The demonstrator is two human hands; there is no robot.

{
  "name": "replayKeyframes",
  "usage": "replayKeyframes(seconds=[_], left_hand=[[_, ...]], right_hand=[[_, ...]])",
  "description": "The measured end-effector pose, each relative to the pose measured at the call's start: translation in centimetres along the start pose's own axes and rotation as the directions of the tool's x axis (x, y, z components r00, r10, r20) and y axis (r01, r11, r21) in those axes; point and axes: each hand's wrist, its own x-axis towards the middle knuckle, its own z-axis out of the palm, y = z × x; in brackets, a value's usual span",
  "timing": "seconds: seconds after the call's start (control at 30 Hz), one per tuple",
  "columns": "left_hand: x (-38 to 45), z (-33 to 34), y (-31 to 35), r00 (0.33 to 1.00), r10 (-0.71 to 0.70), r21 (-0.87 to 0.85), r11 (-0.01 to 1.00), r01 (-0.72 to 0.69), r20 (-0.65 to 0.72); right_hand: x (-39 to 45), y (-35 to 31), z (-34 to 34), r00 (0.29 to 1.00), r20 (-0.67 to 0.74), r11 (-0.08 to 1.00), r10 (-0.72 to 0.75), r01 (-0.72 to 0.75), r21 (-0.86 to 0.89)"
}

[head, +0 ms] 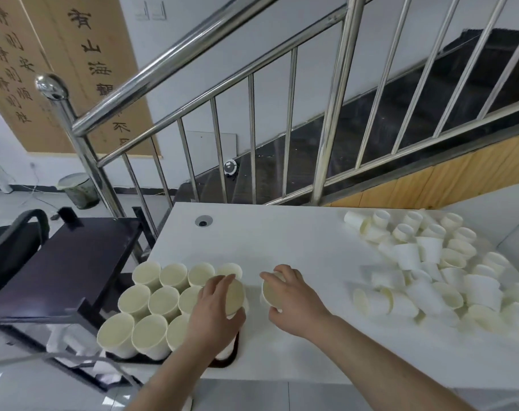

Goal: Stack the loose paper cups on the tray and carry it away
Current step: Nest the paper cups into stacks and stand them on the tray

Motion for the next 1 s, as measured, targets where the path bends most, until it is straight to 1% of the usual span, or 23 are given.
replayKeyframes(seconds=[0.23,0.33,0.47,0.63,0.83,1.0], left_hand=[[2.9,-6.8,-8.5,0.999,-0.031,0.026,0.999,0.032,-0.033],[4.1,-9.1,-11.8,0.998,-0.051,0.045,0.998,0.052,-0.022],[5.3,-11.4,-15.5,0.998,-0.063,0.056,0.996,0.064,-0.01],[6.9,-12.8,-18.7,0.997,-0.077,0.062,0.995,0.076,0.004],[8.7,-12.8,-20.4,0.998,-0.053,0.059,0.997,0.052,0.029],[10.1,-12.1,-21.9,0.995,-0.072,0.069,0.995,0.067,0.072]], right_hand=[[6.1,-8.6,2.4,1.0,0.005,0.999,-0.001,0.001,0.039],[8.7,-11.9,3.5,1.0,0.002,0.997,-0.011,0.011,0.073],[11.6,-15.3,5.0,1.0,-0.002,0.991,0.011,-0.01,0.13],[14.5,-17.5,6.5,1.0,-0.006,0.991,0.011,-0.01,0.136],[17.0,-18.2,7.7,1.0,0.008,0.992,0.028,-0.029,0.121],[18.6,-18.3,8.7,0.997,0.05,0.992,0.051,-0.056,0.115]])
